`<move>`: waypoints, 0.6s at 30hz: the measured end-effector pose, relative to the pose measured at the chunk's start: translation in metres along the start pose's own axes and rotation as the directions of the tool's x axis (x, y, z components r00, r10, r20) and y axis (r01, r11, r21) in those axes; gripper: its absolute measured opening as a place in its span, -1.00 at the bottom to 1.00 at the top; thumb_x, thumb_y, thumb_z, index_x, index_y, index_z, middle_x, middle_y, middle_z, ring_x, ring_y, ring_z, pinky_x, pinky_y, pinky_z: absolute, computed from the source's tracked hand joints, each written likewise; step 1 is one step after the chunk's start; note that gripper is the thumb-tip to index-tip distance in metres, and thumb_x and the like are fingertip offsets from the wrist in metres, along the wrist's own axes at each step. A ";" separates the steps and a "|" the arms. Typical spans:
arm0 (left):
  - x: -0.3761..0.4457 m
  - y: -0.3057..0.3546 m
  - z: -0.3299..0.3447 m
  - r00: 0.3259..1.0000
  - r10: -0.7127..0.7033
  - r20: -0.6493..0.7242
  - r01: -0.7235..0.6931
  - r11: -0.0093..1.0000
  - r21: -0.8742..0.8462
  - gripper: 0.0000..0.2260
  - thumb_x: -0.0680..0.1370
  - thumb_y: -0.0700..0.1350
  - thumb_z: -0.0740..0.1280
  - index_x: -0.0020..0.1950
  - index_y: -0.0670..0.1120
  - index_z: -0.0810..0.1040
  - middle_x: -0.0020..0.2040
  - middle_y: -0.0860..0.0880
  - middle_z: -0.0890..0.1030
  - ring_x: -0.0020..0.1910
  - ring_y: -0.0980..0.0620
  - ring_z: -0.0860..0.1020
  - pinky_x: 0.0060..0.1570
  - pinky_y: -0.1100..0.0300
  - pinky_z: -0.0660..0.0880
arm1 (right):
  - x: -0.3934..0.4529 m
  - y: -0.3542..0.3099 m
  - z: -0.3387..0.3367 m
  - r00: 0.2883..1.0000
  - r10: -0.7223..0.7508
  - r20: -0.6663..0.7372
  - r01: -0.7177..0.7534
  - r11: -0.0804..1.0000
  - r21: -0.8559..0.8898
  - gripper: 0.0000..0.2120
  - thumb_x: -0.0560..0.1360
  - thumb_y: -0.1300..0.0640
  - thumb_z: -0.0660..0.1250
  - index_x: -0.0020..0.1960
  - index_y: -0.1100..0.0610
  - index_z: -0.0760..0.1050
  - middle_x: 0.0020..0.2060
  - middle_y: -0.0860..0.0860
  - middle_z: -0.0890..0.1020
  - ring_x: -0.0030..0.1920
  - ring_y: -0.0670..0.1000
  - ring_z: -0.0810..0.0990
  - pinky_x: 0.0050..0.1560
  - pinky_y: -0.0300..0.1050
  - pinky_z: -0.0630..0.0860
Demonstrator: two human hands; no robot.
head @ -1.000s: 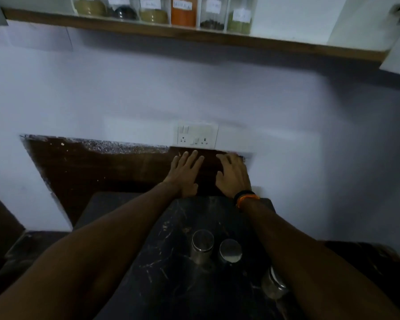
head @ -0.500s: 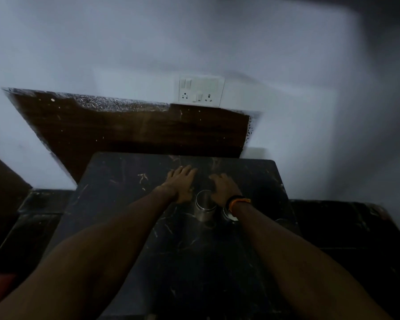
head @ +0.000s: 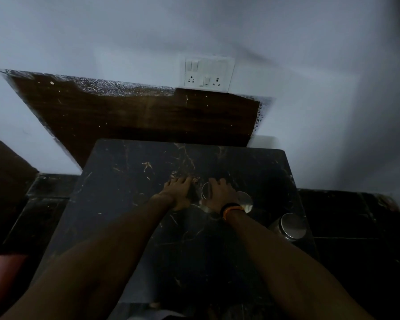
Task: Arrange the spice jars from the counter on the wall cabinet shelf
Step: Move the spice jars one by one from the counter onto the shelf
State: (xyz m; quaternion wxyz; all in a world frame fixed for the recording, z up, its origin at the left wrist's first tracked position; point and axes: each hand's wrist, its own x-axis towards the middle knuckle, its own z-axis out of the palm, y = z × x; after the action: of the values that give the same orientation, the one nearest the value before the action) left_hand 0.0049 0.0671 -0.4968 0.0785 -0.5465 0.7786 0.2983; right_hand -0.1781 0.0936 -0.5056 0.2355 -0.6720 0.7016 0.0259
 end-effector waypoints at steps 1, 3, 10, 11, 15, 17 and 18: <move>-0.001 0.002 0.001 1.000 -0.012 0.012 0.012 0.999 -0.031 -0.18 0.51 0.07 0.40 0.63 -0.05 0.01 0.60 -0.17 0.16 0.56 -0.25 0.12 0.51 -0.24 0.07 | 0.001 0.002 0.000 1.000 -0.001 -0.005 0.001 1.000 0.008 -0.12 0.39 -0.23 0.46 0.55 0.05 0.16 0.42 0.17 0.34 0.38 0.25 0.38 0.37 0.20 0.39; -0.002 0.007 0.001 0.999 -0.038 0.025 0.040 0.993 -0.112 -0.21 0.51 0.04 0.41 0.62 -0.06 0.05 0.57 -0.18 0.21 0.53 -0.27 0.19 0.49 -0.26 0.19 | 0.002 0.005 -0.001 1.000 0.001 -0.012 0.000 1.000 0.030 -0.12 0.38 -0.21 0.48 0.55 0.04 0.18 0.41 0.16 0.35 0.38 0.23 0.39 0.38 0.17 0.39; -0.011 0.020 0.010 0.993 -0.110 -0.034 0.065 0.775 -0.629 -0.48 0.56 -0.25 0.33 0.50 -0.09 0.30 0.36 -0.13 0.49 0.26 -0.06 0.52 0.22 0.01 0.52 | -0.001 0.018 -0.017 0.993 -0.115 -0.018 0.116 0.979 0.166 -0.27 0.37 -0.05 0.50 0.48 -0.05 0.30 0.34 0.06 0.42 0.33 0.13 0.44 0.31 0.03 0.39; -0.013 0.019 0.012 0.991 -0.132 -0.037 0.071 0.722 -0.688 -0.55 0.59 -0.26 0.30 0.46 -0.08 0.35 0.33 -0.12 0.51 0.17 0.00 0.55 0.10 0.10 0.55 | -0.001 0.019 -0.021 0.991 -0.128 -0.032 0.132 0.965 0.229 -0.29 0.38 -0.03 0.51 0.46 -0.06 0.33 0.33 0.04 0.43 0.33 0.10 0.45 0.31 0.00 0.39; -0.025 0.016 0.021 0.962 -0.274 0.012 0.151 0.494 -0.856 -0.77 0.69 -0.12 0.17 0.31 -0.10 0.47 0.24 -0.18 0.56 0.08 -0.08 0.59 0.05 0.00 0.59 | -0.005 0.021 -0.048 0.980 -0.172 -0.099 0.197 0.882 0.428 -0.37 0.38 0.11 0.53 0.40 -0.10 0.40 0.35 -0.04 0.47 0.35 0.01 0.45 0.39 0.10 0.42; -0.032 0.017 0.026 0.942 -0.317 0.108 0.204 0.287 -0.936 -0.71 0.70 0.00 0.12 0.31 -0.09 0.48 0.23 -0.20 0.57 0.15 -0.18 0.58 0.16 -0.11 0.56 | -0.008 0.022 -0.066 0.969 -0.233 -0.079 0.241 0.834 0.497 -0.38 0.36 0.18 0.51 0.36 -0.13 0.44 0.33 -0.07 0.48 0.33 -0.01 0.44 0.35 0.11 0.45; -0.035 0.018 0.028 0.941 -0.292 0.173 0.226 0.157 -0.961 -0.66 0.70 0.07 0.10 0.34 -0.07 0.47 0.24 -0.20 0.57 0.17 -0.20 0.57 0.17 -0.12 0.55 | -0.011 0.021 -0.075 0.963 -0.260 -0.071 0.257 0.807 0.532 -0.37 0.34 0.22 0.50 0.35 -0.13 0.46 0.32 -0.08 0.48 0.32 0.00 0.44 0.31 0.10 0.48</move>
State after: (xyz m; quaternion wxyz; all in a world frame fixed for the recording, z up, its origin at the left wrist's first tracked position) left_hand -0.0030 0.1144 -0.4971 -0.2525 -0.6050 0.3140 0.6867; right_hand -0.2210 0.0798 -0.4408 0.4171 -0.6681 0.5822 -0.2017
